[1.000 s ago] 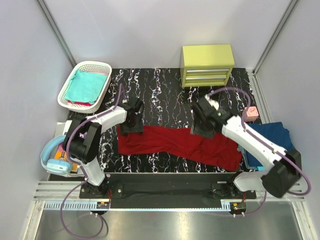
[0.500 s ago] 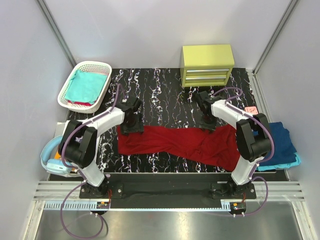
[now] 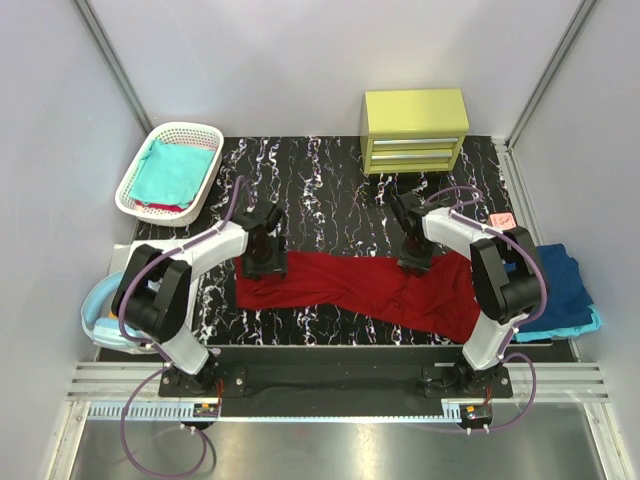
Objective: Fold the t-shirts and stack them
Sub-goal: Rotate the tshirt 90 degrees
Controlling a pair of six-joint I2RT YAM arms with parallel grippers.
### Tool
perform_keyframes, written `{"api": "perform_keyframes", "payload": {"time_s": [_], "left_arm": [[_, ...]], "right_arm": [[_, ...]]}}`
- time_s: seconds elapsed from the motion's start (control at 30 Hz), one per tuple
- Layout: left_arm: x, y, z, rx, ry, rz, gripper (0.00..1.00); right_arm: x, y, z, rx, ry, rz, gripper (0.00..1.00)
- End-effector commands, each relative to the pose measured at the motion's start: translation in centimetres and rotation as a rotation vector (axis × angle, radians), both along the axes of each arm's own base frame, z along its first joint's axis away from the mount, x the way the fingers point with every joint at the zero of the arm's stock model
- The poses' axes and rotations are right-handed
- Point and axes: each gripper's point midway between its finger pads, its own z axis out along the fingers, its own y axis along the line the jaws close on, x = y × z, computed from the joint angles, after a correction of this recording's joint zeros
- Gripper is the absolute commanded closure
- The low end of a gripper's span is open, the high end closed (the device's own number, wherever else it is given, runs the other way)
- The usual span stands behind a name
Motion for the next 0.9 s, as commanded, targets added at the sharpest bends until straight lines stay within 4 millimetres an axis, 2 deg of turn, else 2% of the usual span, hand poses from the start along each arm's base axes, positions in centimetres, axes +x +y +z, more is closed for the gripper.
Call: {"api": "perform_keyframes", "payload": {"time_s": [0.0,0.13,0.23,0.37,0.43,0.47,0.5,0.6,0.63,0.7,0.73,0.83,0.87], "left_arm": [[-0.6,-0.1,0.1,-0.01,0.003,-0.016,0.33],[-0.8,0.3,0.5,0.003,-0.015,0.0,0.34],[-0.7,0.6,2.0,-0.003,-0.048,0.017,0.33],[0.1,0.6,5.9,-0.032,-0.152,0.042,0.33],[0.6,0.3,7.9,-0.065,-0.207,0.044,0.32],[0.8,0.1,8.3,-0.077,-0.215,0.041,0.31],[0.9,-0.2,8.5,-0.085,-0.216,0.036,0.31],[1.4,-1.0,7.9,-0.089,-0.185,0.022,0.32],[1.6,-1.4,6.9,-0.08,-0.152,0.016,0.32],[1.6,-1.8,6.0,-0.066,-0.13,0.0,0.33],[1.7,-1.9,5.5,-0.059,-0.117,-0.003,0.33],[1.4,-2.7,4.0,-0.06,-0.074,-0.025,0.33],[1.3,-3.0,3.8,-0.062,-0.068,-0.032,0.33]], "right_arm": [[-0.6,0.1,-1.5,-0.002,0.026,0.021,0.65],[-0.2,0.1,-2.5,-0.018,0.056,0.036,0.7],[-0.2,0.2,-3.2,-0.02,0.078,0.042,0.74],[0.1,0.5,-3.4,-0.007,0.066,0.04,0.76],[0.1,0.4,-3.7,-0.014,0.073,0.045,0.83],[0.2,0.4,-3.7,-0.019,0.073,0.048,0.85],[0.5,0.4,-3.7,-0.023,0.066,0.051,0.93],[0.9,0.3,-3.4,-0.03,0.059,0.05,0.98],[1.0,0.3,-3.4,-0.03,0.059,0.051,0.99],[1.1,0.3,-3.1,-0.031,0.056,0.048,0.96],[1.1,0.2,-2.6,-0.033,0.045,0.045,0.83],[1.3,-0.4,-0.7,-0.057,-0.001,0.016,0.7],[0.9,-0.6,-0.2,-0.067,-0.002,0.005,0.62]]}}
